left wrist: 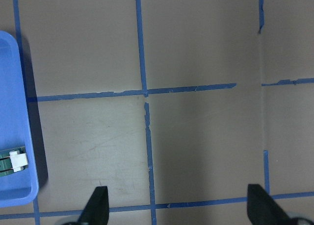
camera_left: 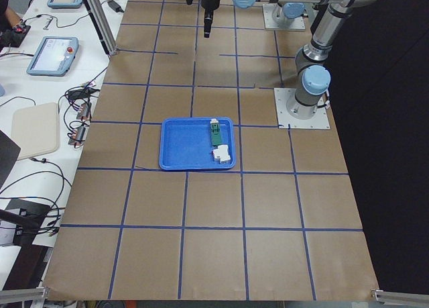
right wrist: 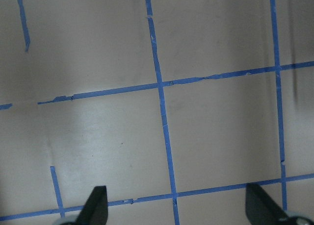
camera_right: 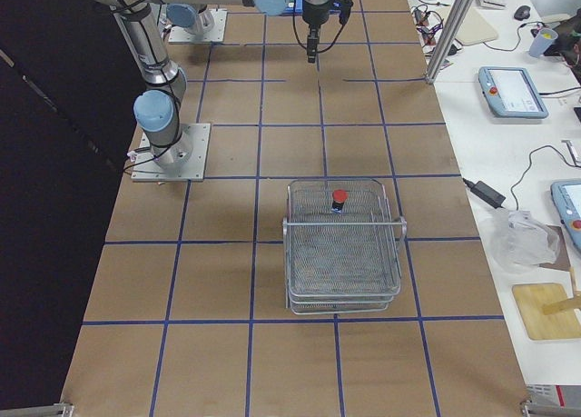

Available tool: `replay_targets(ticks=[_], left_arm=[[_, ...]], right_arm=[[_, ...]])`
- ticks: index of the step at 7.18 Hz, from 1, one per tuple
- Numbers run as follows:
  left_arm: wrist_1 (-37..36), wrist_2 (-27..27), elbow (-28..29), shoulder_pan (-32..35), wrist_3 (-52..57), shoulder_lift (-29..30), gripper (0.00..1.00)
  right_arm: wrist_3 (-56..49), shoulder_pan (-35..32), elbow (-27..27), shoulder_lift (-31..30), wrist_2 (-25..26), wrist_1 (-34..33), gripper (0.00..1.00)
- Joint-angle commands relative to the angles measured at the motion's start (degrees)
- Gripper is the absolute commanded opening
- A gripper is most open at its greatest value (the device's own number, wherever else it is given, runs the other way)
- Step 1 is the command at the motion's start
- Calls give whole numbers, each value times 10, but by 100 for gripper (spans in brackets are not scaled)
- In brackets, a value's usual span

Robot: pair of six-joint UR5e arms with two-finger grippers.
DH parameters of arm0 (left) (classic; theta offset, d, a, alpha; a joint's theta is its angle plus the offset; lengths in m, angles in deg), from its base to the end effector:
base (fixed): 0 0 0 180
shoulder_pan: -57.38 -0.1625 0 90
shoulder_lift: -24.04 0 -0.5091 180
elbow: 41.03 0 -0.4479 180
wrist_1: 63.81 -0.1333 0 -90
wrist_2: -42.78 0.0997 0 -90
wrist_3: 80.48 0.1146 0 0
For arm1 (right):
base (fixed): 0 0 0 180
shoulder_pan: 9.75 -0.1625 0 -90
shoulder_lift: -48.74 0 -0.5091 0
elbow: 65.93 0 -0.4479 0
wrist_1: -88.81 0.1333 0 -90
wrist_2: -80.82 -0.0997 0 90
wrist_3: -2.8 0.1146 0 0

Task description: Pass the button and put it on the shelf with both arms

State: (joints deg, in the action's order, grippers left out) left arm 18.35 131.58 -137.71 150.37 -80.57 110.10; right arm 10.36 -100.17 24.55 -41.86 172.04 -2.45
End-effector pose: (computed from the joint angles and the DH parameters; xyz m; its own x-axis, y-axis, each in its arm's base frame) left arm -0.1627 -0.5141 0.5437 -0.9984 0.0524 0.0210 0.0504 0.9948 -0.0889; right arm 0.1349 -0.5440 0.5604 -0.9920 0.1248 0.0179 0.1243 0.9919 -0.0267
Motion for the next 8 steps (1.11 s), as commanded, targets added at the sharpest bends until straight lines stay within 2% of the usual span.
replay_targets(ticks=[1,8], left_arm=[[0,0,0,0,0,0,100],[1,1,0,0,0,-1,100]], right_arm=[[22,-13,-13,4,6,-1,100],[-7,-11,-7,10,-2,1,100]])
